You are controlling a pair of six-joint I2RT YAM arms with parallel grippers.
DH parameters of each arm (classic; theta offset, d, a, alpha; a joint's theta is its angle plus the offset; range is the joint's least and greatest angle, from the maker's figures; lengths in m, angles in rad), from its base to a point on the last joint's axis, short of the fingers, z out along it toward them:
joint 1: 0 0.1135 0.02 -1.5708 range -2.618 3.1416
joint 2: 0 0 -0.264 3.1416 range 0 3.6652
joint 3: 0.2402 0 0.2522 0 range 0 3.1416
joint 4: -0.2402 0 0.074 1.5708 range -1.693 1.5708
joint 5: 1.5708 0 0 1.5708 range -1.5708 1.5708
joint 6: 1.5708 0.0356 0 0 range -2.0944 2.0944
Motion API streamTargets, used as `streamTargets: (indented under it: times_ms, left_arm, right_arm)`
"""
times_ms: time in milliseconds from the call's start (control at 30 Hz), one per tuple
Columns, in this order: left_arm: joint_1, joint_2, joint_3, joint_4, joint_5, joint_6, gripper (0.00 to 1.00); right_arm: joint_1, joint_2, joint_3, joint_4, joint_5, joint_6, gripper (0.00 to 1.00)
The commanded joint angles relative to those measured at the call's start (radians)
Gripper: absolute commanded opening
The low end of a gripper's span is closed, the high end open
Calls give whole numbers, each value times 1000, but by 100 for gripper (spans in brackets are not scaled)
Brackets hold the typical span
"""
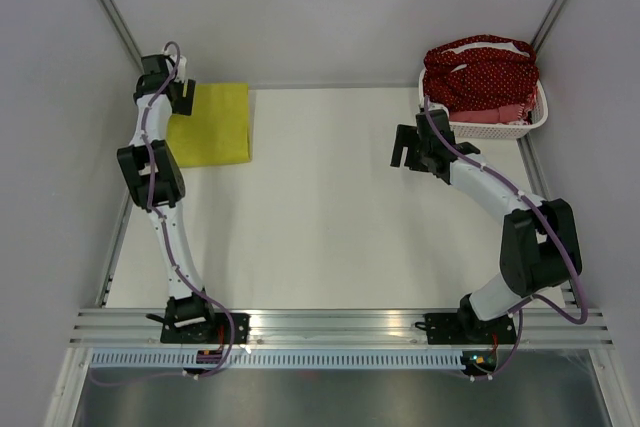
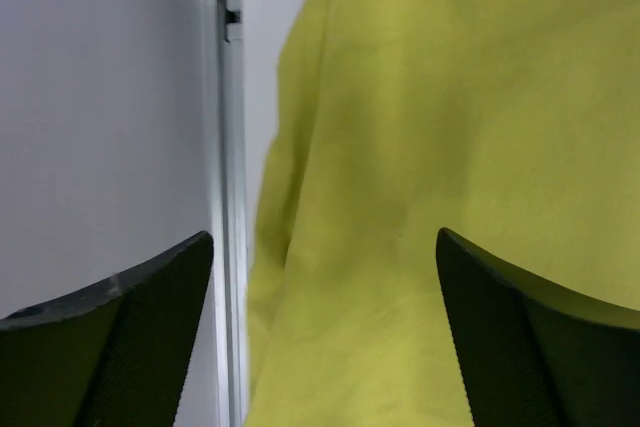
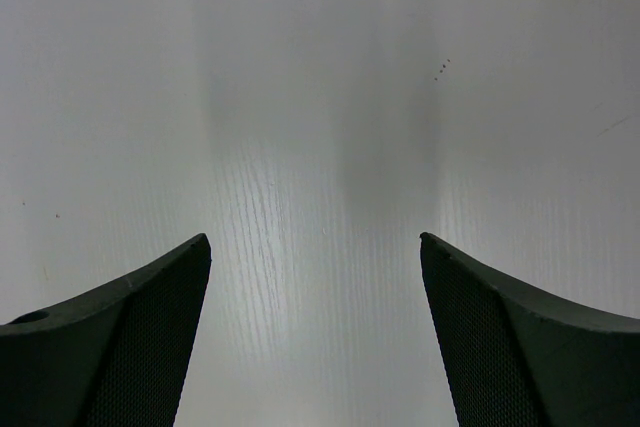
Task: Fold and stack the mixed laundry pile
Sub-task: Move the trousers to the corner of the board.
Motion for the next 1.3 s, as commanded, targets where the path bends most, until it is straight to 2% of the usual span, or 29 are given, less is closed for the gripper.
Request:
streamTargets:
  times_ms: [0,133,200,300,367,400,433,533,600,633,733,833,933,1067,1267]
  left_arm:
    - [8,-17,55,84,-66,4,99]
    - [8,-79,44,70,-112,-59,100]
    - [7,-157,4,64,-103,-132,100]
    - [7,-302,-91,59,-9,-264,100]
    - [7,-379,-178,58,155,-362,100]
    - [7,-464,-206,59,282,-384,100]
    - [4,-497,-232,59,356,-470,100]
    - [-18,-643,-333,77,507,-545,100]
    - [-59,-707,-420,96,493,-603,100]
    - [-76,-774,-456,143,437,-641,100]
    - [-146,-864,-554,200,409,-665,100]
    - [-214,-948,-642,215,388,-704,100]
    - [-283,-1017,-786,266,281,-761,99]
    - [-297,-1119,-1014,352,276,-833,100]
    - [-298,-1157,-1171,343,211,-878,100]
  right_arm:
    - [-3,-3,35,-12,17,-17,90]
    - [-3,-18,45,-25,27,-25,91]
    - [-3,-24,73,-41,50,-39,93]
    - [-3,-39,118,-51,89,-45,98]
    - [-11,-47,154,-57,124,-56,98]
    - [-16,-52,165,-60,129,-65,98]
    - [-22,-52,179,-64,132,-69,98]
    - [-68,-41,233,-54,147,-91,98]
    - [-115,-23,265,-32,133,-99,98]
    - [-153,-10,288,1,132,-106,98]
    - [-216,68,346,64,104,-131,98]
    - [-314,200,517,81,43,-152,98]
    - [-335,339,663,72,7,-194,98]
    - [-335,483,788,92,-91,-253,98]
    - [-335,684,950,40,-129,-313,98]
